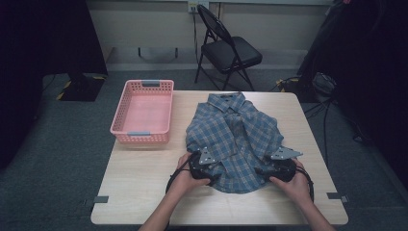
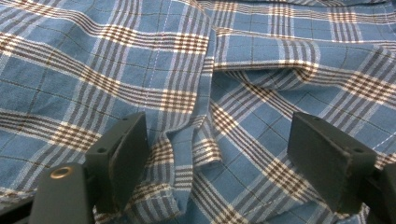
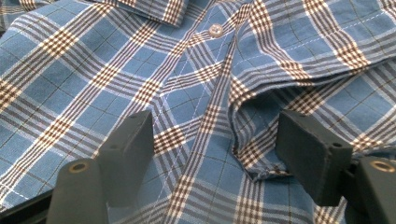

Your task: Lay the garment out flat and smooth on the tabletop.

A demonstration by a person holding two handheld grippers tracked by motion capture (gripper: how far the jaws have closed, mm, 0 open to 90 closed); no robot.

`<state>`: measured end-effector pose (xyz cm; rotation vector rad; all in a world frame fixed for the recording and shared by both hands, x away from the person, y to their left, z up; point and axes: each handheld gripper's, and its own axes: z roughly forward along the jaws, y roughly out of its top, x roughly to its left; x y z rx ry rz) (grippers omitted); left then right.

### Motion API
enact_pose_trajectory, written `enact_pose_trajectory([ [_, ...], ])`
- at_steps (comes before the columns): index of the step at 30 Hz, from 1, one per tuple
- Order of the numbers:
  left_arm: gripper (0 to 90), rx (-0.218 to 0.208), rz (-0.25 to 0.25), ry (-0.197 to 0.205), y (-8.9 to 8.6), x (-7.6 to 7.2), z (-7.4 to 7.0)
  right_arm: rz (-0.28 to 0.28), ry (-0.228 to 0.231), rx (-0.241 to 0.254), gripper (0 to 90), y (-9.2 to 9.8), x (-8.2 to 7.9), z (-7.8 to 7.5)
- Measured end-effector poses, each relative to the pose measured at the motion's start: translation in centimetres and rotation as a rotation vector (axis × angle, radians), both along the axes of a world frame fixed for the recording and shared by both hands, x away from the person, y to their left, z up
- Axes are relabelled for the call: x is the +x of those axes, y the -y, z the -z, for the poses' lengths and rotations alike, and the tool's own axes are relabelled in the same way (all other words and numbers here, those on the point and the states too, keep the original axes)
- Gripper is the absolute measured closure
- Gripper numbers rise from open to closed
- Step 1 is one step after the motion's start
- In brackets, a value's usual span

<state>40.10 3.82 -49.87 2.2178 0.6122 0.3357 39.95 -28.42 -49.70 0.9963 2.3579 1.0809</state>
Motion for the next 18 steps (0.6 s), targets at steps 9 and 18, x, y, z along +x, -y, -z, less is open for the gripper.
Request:
enact_pose_trajectory([
  [9,19.8,0.000,-0.011,-0.002,0.07,-0.13,0.00,-0.005,-0.011,0.004,26.8,0.05,0.09,0.01],
  [18,19.9,-0.003,-0.012,-0.009,0.04,-0.06,0.01,-0.003,-0.008,0.051,28.9,0.52,0.01,-0.21],
])
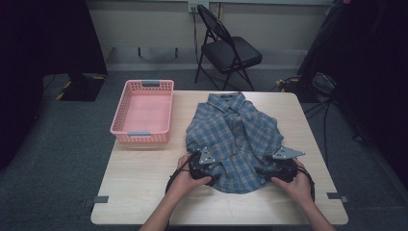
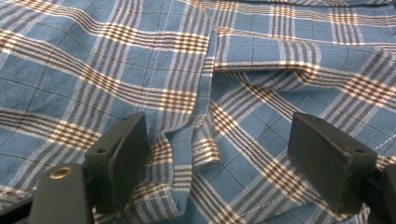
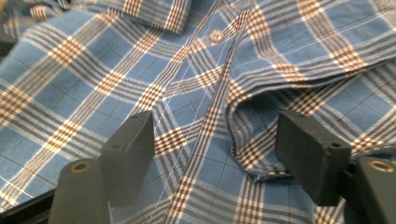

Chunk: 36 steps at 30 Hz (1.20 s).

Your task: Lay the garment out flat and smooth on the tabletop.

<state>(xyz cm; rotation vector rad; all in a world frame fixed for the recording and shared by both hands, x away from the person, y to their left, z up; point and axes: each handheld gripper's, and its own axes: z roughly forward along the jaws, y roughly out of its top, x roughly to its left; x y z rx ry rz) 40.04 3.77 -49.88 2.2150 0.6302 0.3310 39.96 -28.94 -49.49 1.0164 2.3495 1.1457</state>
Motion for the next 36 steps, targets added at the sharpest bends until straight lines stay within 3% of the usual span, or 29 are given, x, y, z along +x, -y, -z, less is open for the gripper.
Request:
enact_pose_trajectory([
  [3,19.8,-0.001,0.000,0.000,0.0,0.0,0.0,0.002,0.001,0.008,30.0,0.4,0.0,-0.8],
  [8,19.9,-0.002,-0.001,-0.003,0.0,0.0,0.0,0.044,0.033,0.073,34.2,1.6,0.6,-2.7],
  [15,19.9,-0.003,-0.001,-0.003,0.0,0.0,0.0,0.098,0.072,0.034,41.6,2.6,3.8,-4.2],
  [17,19.9,-0.002,-0.001,-0.003,0.0,0.0,0.0,0.119,0.067,0.050,42.2,2.7,4.8,-4.3],
  [22,19.9,-0.002,-0.001,-0.003,0.0,0.0,0.0,0.154,0.067,0.078,45.2,2.8,6.7,-4.0],
  [28,19.9,-0.002,0.000,-0.004,0.0,0.1,0.0,0.181,0.059,0.070,47.5,3.1,8.3,-3.1],
  [36,19.9,-0.003,0.000,-0.004,0.1,0.1,0.0,0.177,0.036,0.043,52.2,3.0,9.0,-1.6],
])
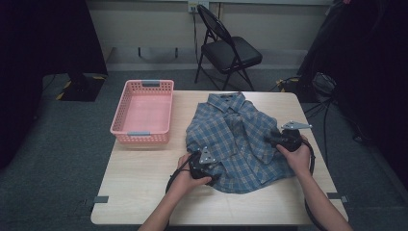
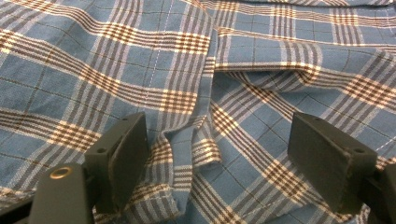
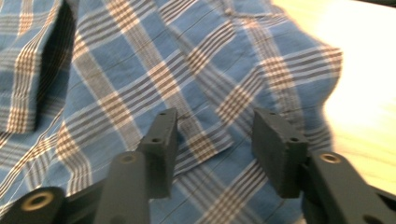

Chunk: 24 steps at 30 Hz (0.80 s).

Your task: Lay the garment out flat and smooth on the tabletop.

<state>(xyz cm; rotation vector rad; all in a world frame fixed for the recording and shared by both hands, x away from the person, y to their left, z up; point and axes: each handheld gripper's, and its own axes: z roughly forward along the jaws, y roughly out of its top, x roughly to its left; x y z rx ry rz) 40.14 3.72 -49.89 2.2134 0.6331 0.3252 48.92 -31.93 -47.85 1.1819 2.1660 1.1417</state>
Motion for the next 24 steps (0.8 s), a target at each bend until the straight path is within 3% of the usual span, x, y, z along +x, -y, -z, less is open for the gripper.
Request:
enact_pose_trajectory([
  [3,19.9,0.000,0.000,0.000,0.0,0.0,0.0,-0.009,-0.008,0.005,56.7,-0.2,0.0,0.1],
  [8,19.9,0.000,0.000,0.000,0.0,0.0,0.0,-0.027,-0.011,-0.014,71.9,-0.7,-0.4,-0.4],
  [12,19.9,0.000,0.000,0.000,0.0,0.0,0.0,-0.026,-0.031,0.013,85.0,-0.8,-0.8,-1.0],
  [18,19.9,0.001,0.000,0.001,0.0,0.0,0.0,-0.045,-0.026,0.035,87.1,-0.6,-1.1,-2.4],
  [24,19.9,0.000,0.000,0.000,0.0,0.0,0.0,-0.052,-0.014,0.023,87.5,-0.6,-1.3,-3.6],
])
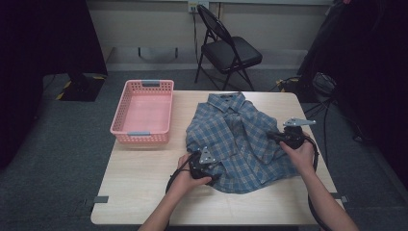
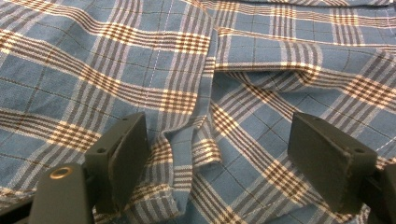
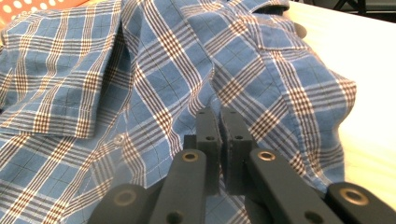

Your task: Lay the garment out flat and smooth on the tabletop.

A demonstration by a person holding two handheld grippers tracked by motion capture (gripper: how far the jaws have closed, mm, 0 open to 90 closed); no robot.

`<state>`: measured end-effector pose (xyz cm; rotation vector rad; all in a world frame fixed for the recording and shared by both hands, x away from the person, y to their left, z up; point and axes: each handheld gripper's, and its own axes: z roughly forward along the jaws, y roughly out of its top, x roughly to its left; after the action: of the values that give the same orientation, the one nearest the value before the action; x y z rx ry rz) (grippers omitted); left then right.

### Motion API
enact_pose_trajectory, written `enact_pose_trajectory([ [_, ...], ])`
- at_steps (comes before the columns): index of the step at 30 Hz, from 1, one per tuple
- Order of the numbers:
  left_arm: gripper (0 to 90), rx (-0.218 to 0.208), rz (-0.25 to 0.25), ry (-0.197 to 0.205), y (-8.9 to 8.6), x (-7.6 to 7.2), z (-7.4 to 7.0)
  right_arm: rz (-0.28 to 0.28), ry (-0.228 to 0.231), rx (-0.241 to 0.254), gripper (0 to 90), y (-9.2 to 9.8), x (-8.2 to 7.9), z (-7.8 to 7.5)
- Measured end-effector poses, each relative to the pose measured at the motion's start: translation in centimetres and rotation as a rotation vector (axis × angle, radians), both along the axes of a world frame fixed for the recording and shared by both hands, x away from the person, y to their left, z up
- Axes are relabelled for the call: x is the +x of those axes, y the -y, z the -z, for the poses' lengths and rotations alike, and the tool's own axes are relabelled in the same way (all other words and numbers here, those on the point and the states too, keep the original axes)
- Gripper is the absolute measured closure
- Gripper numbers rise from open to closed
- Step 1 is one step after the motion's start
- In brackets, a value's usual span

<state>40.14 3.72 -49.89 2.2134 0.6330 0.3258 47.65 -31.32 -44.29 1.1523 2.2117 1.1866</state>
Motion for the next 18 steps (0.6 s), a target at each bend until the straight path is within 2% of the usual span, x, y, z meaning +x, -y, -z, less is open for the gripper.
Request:
enact_pose_trajectory([
  [6,19.9,0.000,0.000,0.000,0.0,0.0,0.0,0.006,0.015,0.035,87.5,0.3,-0.1,-1.1],
  [17,19.9,0.000,-0.001,0.000,0.0,0.0,0.0,0.049,0.057,0.101,87.5,2.8,0.1,-5.1],
  [18,19.9,-0.001,-0.001,0.000,0.0,0.0,0.0,0.049,0.057,0.101,87.5,2.8,0.1,-5.1],
])
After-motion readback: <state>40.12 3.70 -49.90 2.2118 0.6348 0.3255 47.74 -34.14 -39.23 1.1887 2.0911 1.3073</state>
